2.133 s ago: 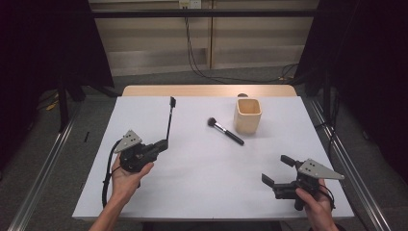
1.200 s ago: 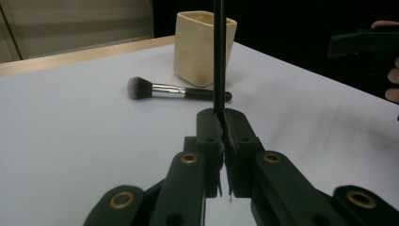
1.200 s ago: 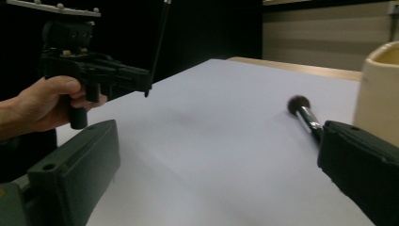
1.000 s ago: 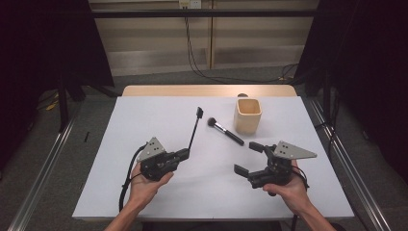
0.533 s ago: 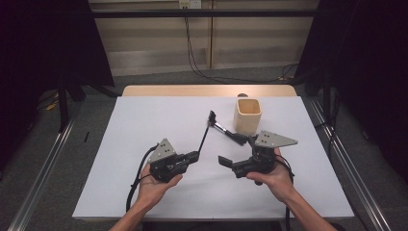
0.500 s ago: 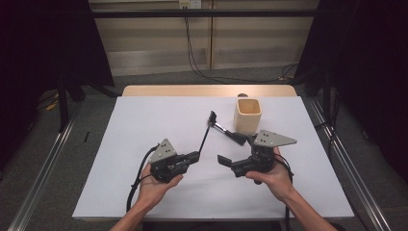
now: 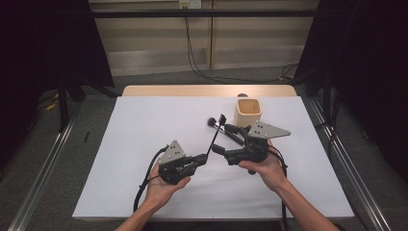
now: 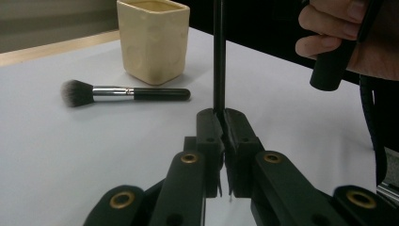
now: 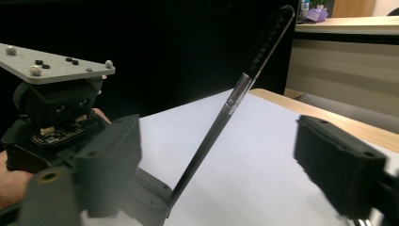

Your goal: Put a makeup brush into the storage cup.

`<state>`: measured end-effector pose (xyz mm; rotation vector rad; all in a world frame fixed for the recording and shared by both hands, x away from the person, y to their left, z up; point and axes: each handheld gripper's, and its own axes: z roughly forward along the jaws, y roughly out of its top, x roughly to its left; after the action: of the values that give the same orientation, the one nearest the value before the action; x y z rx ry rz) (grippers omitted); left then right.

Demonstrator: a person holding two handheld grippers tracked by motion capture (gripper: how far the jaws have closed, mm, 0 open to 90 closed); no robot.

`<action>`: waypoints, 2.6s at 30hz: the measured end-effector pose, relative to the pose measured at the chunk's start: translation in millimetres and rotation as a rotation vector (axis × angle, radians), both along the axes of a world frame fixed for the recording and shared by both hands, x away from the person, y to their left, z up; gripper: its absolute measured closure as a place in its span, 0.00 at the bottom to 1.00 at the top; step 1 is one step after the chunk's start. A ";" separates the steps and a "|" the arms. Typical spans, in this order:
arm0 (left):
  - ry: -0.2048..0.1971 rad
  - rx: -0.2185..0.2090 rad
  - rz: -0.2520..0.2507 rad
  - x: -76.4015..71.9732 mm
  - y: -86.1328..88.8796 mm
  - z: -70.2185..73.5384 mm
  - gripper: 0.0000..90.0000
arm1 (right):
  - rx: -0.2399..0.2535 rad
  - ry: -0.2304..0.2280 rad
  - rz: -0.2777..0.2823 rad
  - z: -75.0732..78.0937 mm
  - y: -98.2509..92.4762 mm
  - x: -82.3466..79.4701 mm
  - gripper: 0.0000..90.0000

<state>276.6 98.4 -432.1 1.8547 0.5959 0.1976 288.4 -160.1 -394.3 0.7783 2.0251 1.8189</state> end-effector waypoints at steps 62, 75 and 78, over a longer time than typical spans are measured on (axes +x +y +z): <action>0.000 0.029 0.047 0.8 -1.6 -11.5 0.40 | 0.016 0.083 0.077 -12.1 -7.2 0.7 0.96; 0.023 0.032 0.133 5.0 8.4 -5.6 0.05 | 0.020 0.064 0.049 -7.2 -17.9 -1.5 0.96; 0.008 0.033 0.137 4.5 12.0 -3.9 0.04 | 0.018 0.063 0.041 -7.7 -21.5 -2.6 0.96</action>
<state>281.1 110.4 -436.0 1.8484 0.7298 0.2925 285.8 -181.6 -402.0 0.8148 2.0808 1.8594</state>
